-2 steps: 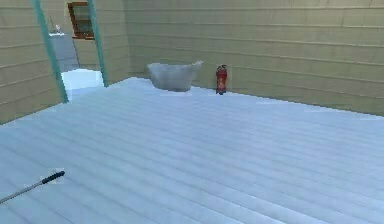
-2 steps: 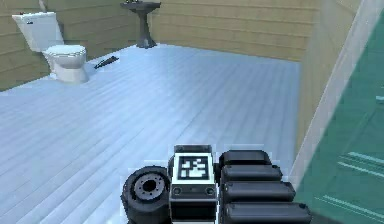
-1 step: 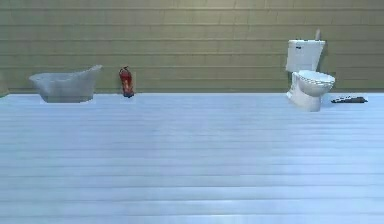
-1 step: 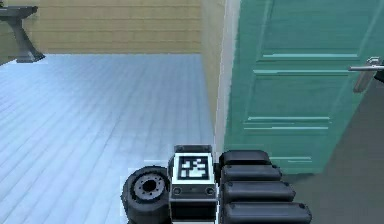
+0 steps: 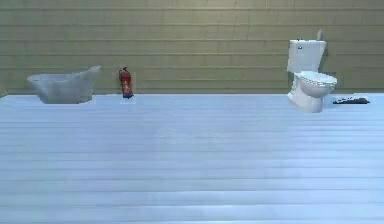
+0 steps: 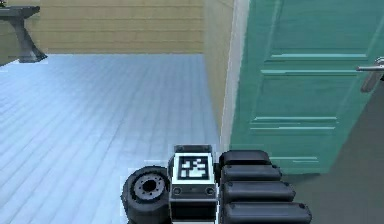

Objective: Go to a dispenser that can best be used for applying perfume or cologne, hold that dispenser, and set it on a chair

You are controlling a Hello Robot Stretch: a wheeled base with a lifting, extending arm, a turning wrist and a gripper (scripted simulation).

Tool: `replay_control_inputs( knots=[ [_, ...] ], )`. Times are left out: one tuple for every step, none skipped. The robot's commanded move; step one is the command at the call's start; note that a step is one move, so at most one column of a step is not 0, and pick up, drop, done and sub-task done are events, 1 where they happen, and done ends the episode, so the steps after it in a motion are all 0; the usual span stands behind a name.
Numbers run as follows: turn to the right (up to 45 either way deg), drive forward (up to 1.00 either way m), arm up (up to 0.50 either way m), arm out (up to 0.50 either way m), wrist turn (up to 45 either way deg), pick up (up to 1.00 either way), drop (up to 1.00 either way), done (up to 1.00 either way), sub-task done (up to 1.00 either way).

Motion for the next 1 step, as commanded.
replay_control_inputs(
  knots=[
    [-42.0,0.0,0.0,0.0,0.0,0.0,0.0,0.0,0.0]
  ],
)
